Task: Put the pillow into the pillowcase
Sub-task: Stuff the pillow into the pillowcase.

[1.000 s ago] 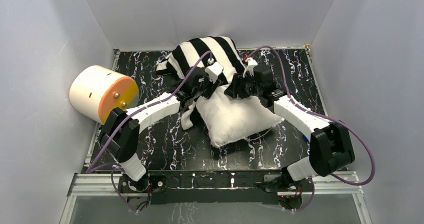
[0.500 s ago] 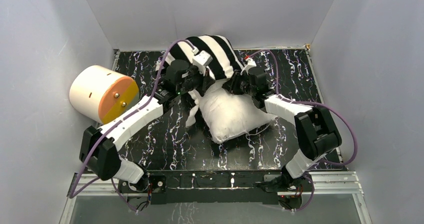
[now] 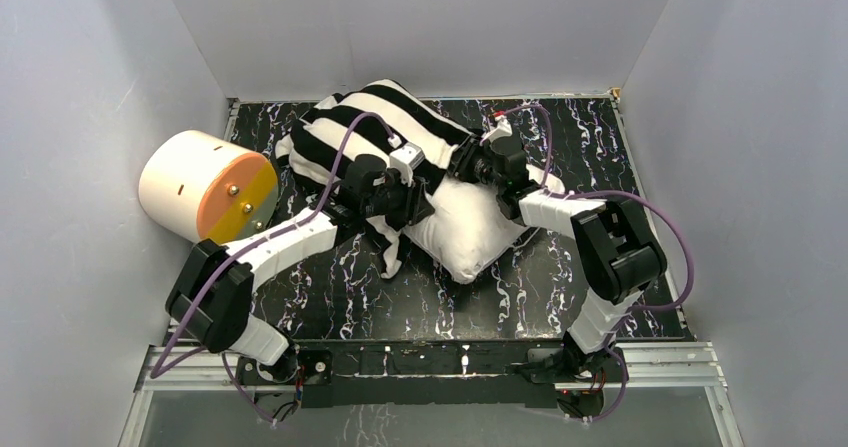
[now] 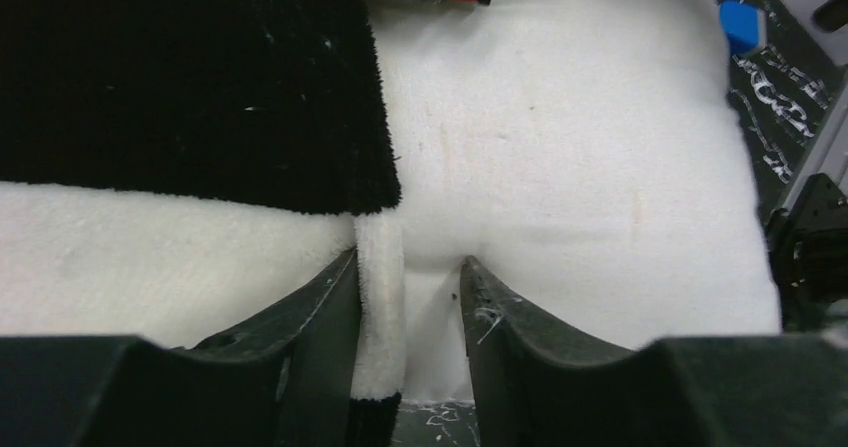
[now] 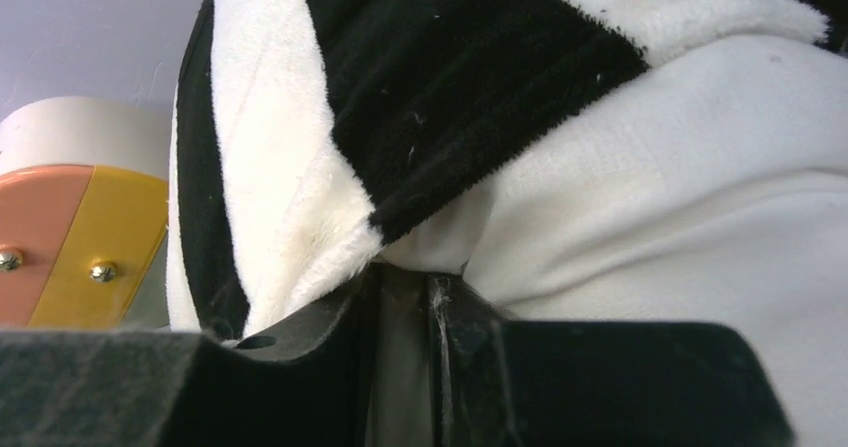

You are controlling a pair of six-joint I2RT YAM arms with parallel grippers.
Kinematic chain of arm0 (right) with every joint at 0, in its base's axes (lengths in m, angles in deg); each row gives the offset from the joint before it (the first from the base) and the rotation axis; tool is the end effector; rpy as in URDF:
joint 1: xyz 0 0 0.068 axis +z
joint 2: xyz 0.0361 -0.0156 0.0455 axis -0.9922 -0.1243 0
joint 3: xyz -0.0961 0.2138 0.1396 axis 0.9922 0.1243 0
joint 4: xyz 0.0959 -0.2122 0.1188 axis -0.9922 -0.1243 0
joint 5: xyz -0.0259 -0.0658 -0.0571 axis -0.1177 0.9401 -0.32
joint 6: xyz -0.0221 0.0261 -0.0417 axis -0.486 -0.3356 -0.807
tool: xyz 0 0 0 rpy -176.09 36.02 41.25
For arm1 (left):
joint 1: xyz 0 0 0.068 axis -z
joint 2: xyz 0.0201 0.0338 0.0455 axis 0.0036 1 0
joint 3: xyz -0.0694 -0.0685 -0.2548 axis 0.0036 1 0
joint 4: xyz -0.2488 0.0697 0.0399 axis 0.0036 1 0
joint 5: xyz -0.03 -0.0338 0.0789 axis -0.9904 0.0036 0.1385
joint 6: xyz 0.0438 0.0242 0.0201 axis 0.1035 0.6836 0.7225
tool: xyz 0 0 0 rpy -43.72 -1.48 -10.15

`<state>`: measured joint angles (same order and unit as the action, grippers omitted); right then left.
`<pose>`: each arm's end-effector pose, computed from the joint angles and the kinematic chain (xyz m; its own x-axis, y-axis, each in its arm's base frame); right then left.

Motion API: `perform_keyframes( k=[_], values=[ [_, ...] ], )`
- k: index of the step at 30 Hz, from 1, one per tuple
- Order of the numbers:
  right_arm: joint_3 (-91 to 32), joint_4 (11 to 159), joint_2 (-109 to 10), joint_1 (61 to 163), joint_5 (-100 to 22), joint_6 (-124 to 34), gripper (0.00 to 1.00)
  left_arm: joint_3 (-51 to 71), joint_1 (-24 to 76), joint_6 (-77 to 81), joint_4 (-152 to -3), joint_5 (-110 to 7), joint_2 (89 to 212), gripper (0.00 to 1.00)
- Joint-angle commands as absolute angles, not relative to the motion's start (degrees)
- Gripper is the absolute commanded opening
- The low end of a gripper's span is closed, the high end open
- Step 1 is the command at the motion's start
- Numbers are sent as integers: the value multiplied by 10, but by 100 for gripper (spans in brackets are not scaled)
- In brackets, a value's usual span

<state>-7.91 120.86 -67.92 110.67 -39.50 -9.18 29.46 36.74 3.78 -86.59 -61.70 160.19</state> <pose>0.3397 0.1847 0.2205 -0.5125 0.4885 -0.7062 -0.3187 0.6555 0.6847 0.2634 -0.2123 0.2569 -0.4213 0.1126 -0.8999 0.7457 0.6077 -0.2731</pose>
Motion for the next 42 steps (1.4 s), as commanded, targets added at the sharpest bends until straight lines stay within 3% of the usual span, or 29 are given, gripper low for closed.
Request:
perform_keyframes(
  k=[1,7,15,20,30,36,42],
  values=[
    [-62,1181,-650,1109,-358,-156,34,264,385,43,-809,-616,1544,44],
    [-78,1019,-557,1104,-413,-282,51,315,386,44,-808,-503,1452,55],
    [-85,871,-457,1104,-476,-341,57,346,388,36,-770,-474,1414,65],
    [-83,837,-431,1124,-517,-432,69,392,388,-10,-755,-441,1380,67],
    [-82,844,-409,1246,-387,-578,83,474,388,-111,-748,-386,1363,70],
    [-76,851,-417,1318,-271,-669,86,520,389,-164,-808,-393,1365,71],
    [-38,930,-474,1339,-229,-707,87,574,388,-217,-894,-412,1385,72]
  ],
)
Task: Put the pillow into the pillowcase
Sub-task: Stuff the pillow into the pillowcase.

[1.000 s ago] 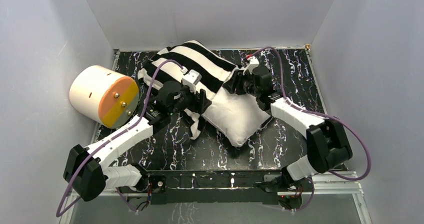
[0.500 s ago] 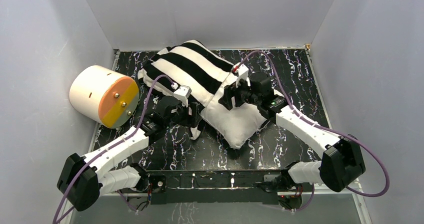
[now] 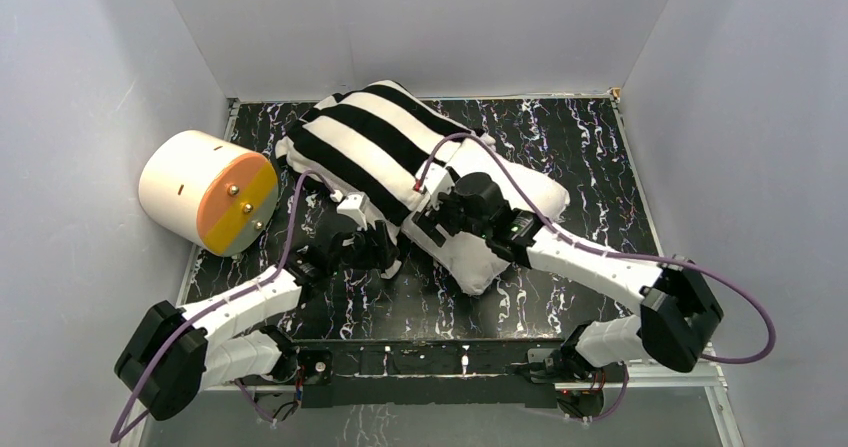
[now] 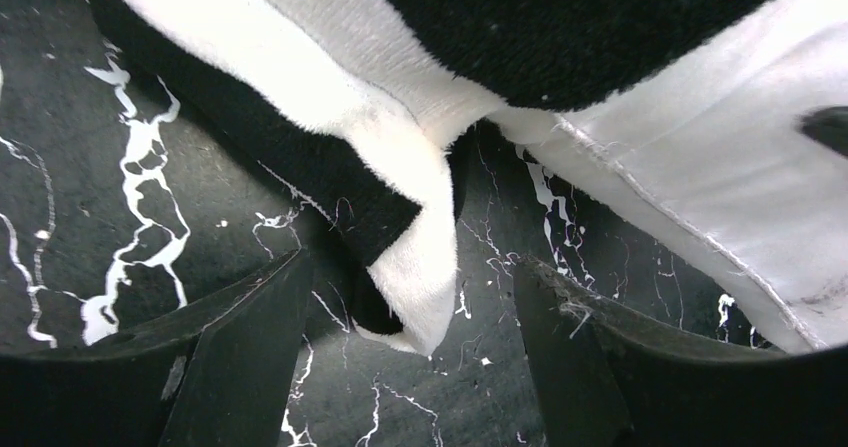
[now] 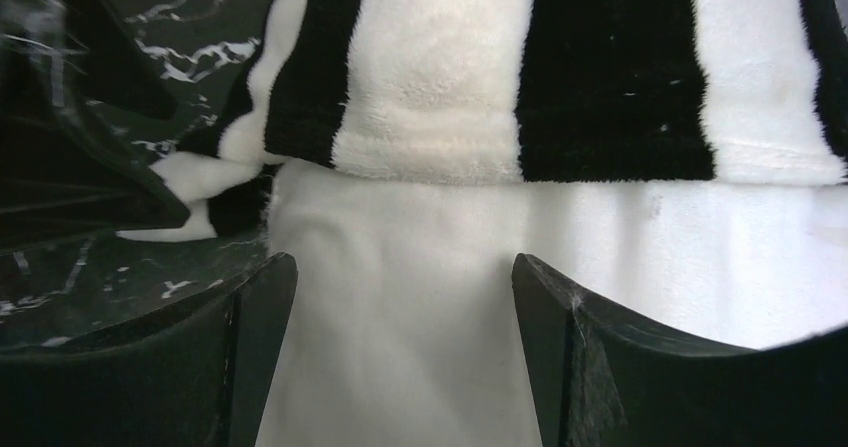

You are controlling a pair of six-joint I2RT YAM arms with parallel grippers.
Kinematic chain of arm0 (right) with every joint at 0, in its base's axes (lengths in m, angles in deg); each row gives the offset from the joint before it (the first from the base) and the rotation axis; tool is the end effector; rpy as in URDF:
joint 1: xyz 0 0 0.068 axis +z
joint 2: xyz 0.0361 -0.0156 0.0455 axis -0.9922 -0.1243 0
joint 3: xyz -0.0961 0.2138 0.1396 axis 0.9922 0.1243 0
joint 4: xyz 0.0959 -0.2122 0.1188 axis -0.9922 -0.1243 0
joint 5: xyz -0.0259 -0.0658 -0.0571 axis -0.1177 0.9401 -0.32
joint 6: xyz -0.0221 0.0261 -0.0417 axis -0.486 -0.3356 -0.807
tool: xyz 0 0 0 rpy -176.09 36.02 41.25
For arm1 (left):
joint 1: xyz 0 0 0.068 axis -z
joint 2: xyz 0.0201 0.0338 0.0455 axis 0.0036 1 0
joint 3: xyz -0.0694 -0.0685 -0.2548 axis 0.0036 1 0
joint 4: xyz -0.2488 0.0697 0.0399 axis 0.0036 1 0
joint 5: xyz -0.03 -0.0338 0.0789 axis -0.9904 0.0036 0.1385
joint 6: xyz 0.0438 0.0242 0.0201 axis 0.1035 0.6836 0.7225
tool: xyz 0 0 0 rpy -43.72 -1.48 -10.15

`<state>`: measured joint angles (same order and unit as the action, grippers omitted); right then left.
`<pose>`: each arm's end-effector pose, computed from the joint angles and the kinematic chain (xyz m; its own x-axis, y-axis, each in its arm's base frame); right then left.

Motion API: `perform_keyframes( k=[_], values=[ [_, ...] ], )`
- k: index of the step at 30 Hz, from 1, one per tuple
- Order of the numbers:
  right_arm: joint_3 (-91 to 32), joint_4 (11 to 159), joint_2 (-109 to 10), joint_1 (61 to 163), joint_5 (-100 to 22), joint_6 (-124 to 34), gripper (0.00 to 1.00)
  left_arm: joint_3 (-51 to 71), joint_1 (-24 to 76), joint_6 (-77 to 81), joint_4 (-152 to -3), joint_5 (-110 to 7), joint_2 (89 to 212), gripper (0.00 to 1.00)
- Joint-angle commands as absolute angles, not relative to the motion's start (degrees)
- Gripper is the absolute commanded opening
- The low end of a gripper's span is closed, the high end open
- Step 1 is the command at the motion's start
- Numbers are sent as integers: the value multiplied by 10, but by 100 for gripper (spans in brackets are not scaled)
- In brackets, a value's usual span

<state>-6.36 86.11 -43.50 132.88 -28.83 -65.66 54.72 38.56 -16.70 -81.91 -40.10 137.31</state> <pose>0.1966 0.2318 0.2878 -0.0614 -0.4446 -0.8936 -0.7737 0.5868 -0.2388 0.1805 -0.1425 0.2052 -0.6143 -0.1546 -0.7738 0.3220 0.8461 -0.4247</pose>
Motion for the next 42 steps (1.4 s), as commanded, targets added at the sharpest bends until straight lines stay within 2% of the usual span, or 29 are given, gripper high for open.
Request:
perform_keyframes(
  k=[1,4,6,7,9,10,11,13,18,23,31,34,35,39,42],
  values=[
    [-34,944,-490,1343,-219,-713,87,587,388,-226,-918,-415,1395,72],
    [-37,990,-540,1345,-189,-720,83,619,390,-259,-998,-416,1427,71],
    [-54,1012,-568,1345,-181,-708,69,630,394,-266,-1056,-413,1455,63],
    [-67,1020,-580,1345,-181,-699,57,627,395,-266,-1069,-412,1467,56],
    [-92,1033,-597,1345,-181,-678,31,605,397,-260,-1071,-428,1481,20],
    [-109,1039,-604,1345,-182,-668,22,595,399,-258,-1068,-453,1478,4],
    [-123,1040,-609,1345,-181,-660,14,586,402,-261,-1060,-469,1469,0],
    [-150,1037,-615,1345,-182,-640,0,569,408,-282,-1038,-497,1438,0],
    [-224,1034,-609,1334,-179,-591,0,553,472,-324,-991,-477,1370,0],
    [-257,1045,-604,1320,-215,-555,0,612,532,-382,-1030,-449,1403,0],
    [-46,1170,-617,1321,-265,-446,0,612,603,-400,-1026,-397,1438,0],
    [-38,1135,-609,1319,-277,-435,13,597,612,-381,-995,-381,1433,0],
    [-42,1109,-597,1318,-276,-436,20,595,613,-371,-994,-380,1430,3],
    [-63,1011,-524,1287,-306,-431,47,551,613,-315,-915,-360,1406,32],
    [-86,921,-477,1240,-390,-422,64,500,614,-272,-842,-340,1375,47]
  ],
)
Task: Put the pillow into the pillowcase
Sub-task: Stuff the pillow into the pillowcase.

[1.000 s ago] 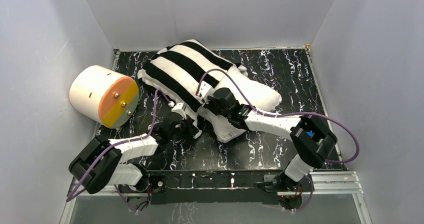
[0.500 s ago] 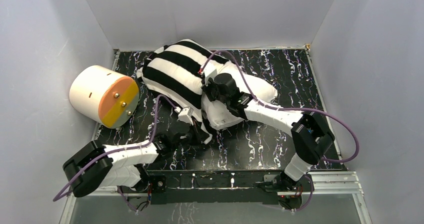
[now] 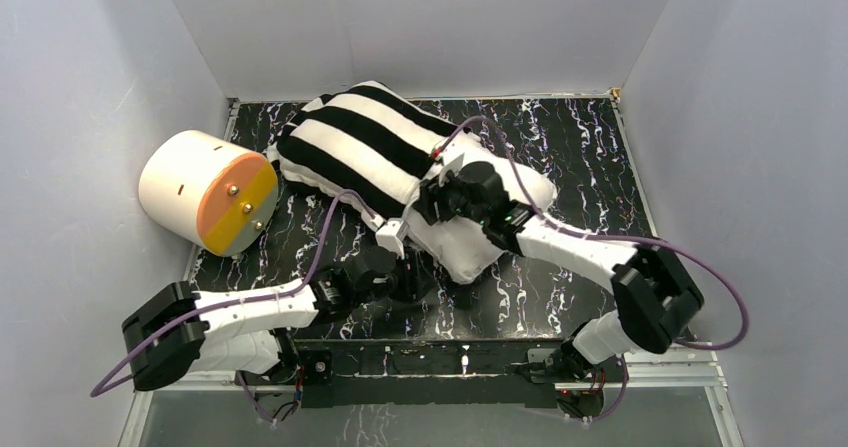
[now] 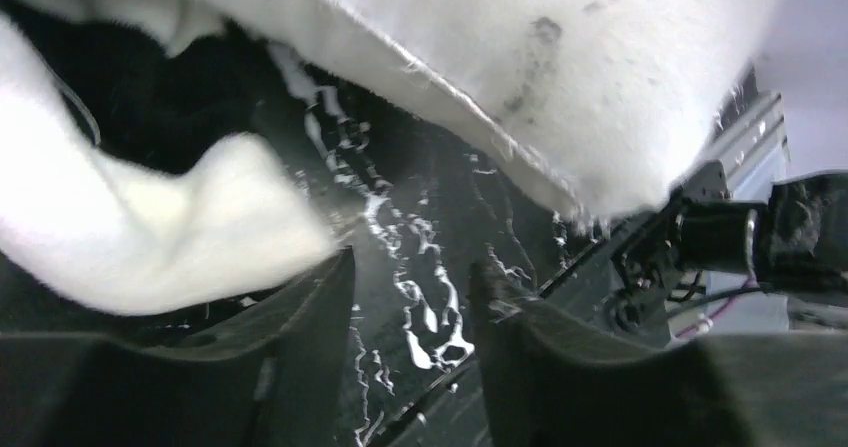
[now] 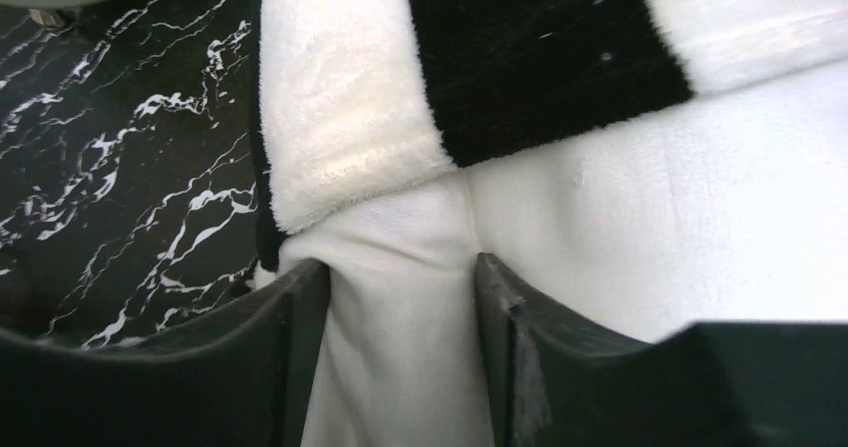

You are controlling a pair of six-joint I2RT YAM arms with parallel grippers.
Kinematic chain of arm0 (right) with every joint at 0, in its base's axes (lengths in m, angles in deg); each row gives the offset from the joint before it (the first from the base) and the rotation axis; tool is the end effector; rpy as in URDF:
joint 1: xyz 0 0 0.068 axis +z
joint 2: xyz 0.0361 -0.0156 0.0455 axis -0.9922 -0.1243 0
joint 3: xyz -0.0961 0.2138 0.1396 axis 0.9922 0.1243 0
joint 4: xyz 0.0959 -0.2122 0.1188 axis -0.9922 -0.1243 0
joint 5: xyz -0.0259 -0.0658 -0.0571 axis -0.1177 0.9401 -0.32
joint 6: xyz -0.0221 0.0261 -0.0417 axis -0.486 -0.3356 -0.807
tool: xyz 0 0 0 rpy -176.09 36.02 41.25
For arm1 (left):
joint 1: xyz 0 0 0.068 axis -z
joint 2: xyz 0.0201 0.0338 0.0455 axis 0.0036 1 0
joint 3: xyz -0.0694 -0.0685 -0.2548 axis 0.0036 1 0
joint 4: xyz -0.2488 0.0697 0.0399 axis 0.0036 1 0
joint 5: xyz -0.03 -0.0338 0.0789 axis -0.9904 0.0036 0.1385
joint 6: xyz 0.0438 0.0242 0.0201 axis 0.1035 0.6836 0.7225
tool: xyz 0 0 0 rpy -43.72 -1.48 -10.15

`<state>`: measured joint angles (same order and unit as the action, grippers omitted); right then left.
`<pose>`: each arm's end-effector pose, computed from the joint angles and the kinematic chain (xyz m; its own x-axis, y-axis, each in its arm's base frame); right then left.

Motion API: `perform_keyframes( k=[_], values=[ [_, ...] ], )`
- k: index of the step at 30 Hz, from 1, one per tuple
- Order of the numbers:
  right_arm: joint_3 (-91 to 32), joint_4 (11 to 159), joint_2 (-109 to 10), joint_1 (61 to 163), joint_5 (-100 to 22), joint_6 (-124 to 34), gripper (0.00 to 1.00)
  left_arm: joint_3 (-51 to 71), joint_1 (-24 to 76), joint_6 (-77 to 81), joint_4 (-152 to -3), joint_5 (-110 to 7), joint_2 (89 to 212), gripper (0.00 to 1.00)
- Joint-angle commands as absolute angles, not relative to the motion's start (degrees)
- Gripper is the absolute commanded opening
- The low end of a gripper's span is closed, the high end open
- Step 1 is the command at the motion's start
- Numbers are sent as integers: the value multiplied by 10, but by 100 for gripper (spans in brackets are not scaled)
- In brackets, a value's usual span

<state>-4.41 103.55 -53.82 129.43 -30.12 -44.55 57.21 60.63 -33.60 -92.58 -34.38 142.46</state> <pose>0.2344 0.2463 0.2528 -0.2915 -0.1235 -0.9486 -0.6775 0.7267 0.1136 0.1215 -0.2065 0.1901 -0.7246 -0.1918 -0.6620 0.3881 0.6802 -0.6219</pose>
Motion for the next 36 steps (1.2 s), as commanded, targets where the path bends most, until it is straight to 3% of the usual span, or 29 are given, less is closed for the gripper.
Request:
perform_keyframes(
  k=[1,9,17,29,36],
  values=[
    [-95,896,-464,1221,-416,-420,68,485,614,-257,-824,-333,1365,50],
    [-141,851,-410,1066,-544,-389,74,340,614,-123,-720,-204,1378,59],
    [-228,900,-534,927,-665,-344,73,105,593,129,-733,-27,1591,68],
    [-334,896,-733,874,-816,-349,68,-130,484,267,-828,-94,1843,68],
    [-311,916,-753,887,-838,-347,61,-198,451,300,-811,-90,1933,69]
  ],
)
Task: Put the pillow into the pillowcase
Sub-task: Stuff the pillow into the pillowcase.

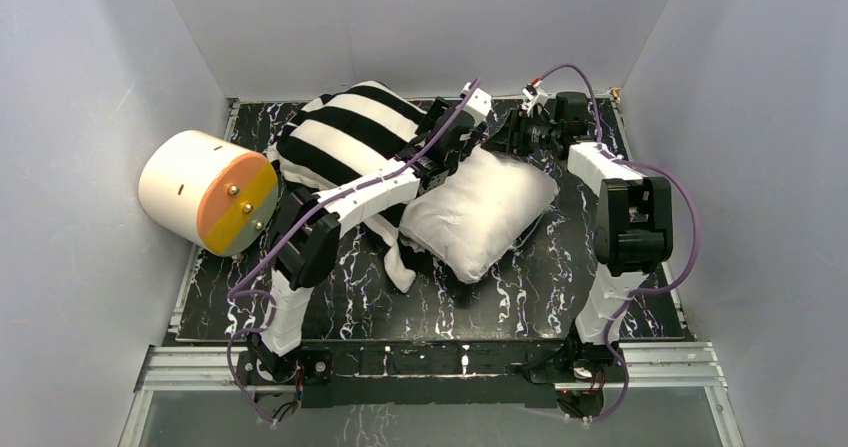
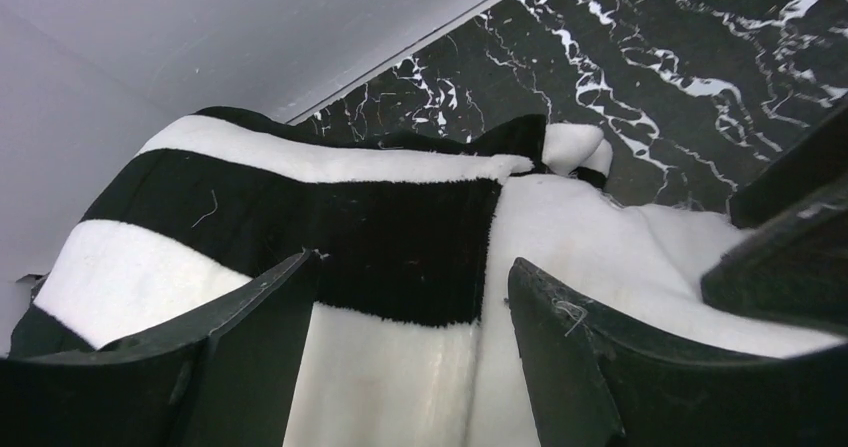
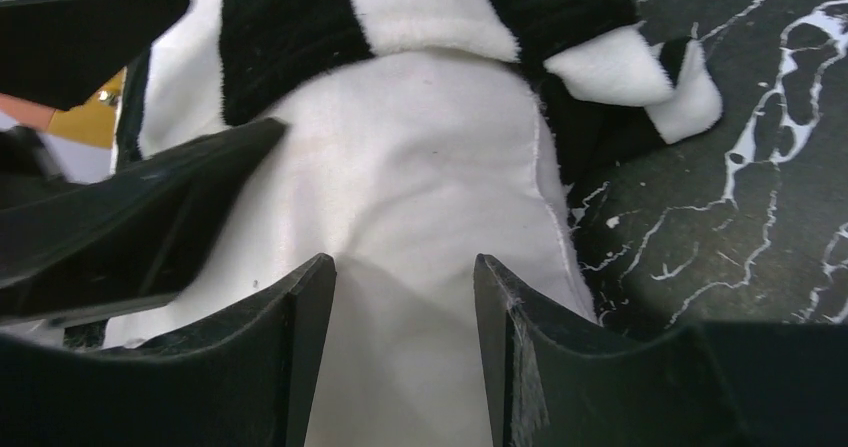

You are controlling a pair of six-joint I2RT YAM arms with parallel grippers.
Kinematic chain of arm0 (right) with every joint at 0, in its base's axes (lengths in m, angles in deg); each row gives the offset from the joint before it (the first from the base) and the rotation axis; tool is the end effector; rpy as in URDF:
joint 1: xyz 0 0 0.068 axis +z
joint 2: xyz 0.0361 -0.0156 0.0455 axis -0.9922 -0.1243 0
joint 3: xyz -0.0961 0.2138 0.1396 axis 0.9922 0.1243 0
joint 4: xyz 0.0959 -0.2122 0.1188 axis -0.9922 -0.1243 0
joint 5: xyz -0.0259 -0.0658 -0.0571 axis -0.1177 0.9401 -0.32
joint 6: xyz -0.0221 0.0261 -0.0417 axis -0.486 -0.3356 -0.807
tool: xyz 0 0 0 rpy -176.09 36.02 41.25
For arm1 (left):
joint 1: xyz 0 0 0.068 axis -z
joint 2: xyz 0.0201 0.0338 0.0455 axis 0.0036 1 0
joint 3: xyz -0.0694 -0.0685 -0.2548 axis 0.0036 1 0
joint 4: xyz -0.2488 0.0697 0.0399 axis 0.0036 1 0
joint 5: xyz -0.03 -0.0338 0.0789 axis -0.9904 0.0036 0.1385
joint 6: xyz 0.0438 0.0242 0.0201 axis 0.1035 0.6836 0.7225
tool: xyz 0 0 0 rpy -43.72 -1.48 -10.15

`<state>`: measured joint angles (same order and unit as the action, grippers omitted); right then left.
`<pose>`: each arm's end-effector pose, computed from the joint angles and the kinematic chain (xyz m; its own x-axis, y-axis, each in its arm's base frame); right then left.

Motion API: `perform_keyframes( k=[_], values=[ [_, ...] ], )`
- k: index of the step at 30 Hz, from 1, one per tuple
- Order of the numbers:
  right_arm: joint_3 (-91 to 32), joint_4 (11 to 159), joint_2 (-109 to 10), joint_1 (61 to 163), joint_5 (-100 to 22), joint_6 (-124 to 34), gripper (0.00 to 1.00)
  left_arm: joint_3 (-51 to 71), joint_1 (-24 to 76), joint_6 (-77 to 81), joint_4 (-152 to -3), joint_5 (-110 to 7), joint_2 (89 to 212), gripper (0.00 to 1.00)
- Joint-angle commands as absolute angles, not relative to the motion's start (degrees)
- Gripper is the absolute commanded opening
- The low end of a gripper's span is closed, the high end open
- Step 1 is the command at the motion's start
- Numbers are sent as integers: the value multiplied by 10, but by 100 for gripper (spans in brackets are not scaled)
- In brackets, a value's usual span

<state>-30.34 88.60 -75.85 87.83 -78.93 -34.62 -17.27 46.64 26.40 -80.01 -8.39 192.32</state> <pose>0.4238 0.0632 0.2431 -0.6587 0.1442 -0.7385 -0.5329 0.6035 0.5931 0.3527 -0.3465 0.3062 -0.1018 0.3728 -0.9223 0.2478 0.9074 0.3395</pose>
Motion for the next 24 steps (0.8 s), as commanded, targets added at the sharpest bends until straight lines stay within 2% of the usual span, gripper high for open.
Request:
perform_keyframes(
  k=[1,5,7,9,11,13,17,20,24],
  values=[
    [-308,916,-753,890,-838,-347,60,-200,445,296,-811,-95,1940,69],
    [-295,921,-757,897,-833,-344,58,-207,426,293,-814,-98,1965,67],
    [-290,923,-758,903,-831,-342,55,-208,421,296,-820,-108,1972,59],
    [-280,931,-758,916,-830,-339,52,-212,419,306,-827,-120,1975,45],
    [-269,949,-759,930,-827,-330,48,-215,424,308,-819,-151,1963,16],
    [-265,986,-769,938,-830,-304,41,-211,440,305,-813,-188,1934,0],
    [-265,1092,-792,950,-844,-213,20,-191,473,220,-821,-364,1861,0],
    [-258,1147,-784,960,-813,-172,16,-174,476,132,-880,-503,1836,0],
    [-248,1189,-768,964,-771,-135,8,-230,477,66,-854,-570,1859,0]
  ],
)
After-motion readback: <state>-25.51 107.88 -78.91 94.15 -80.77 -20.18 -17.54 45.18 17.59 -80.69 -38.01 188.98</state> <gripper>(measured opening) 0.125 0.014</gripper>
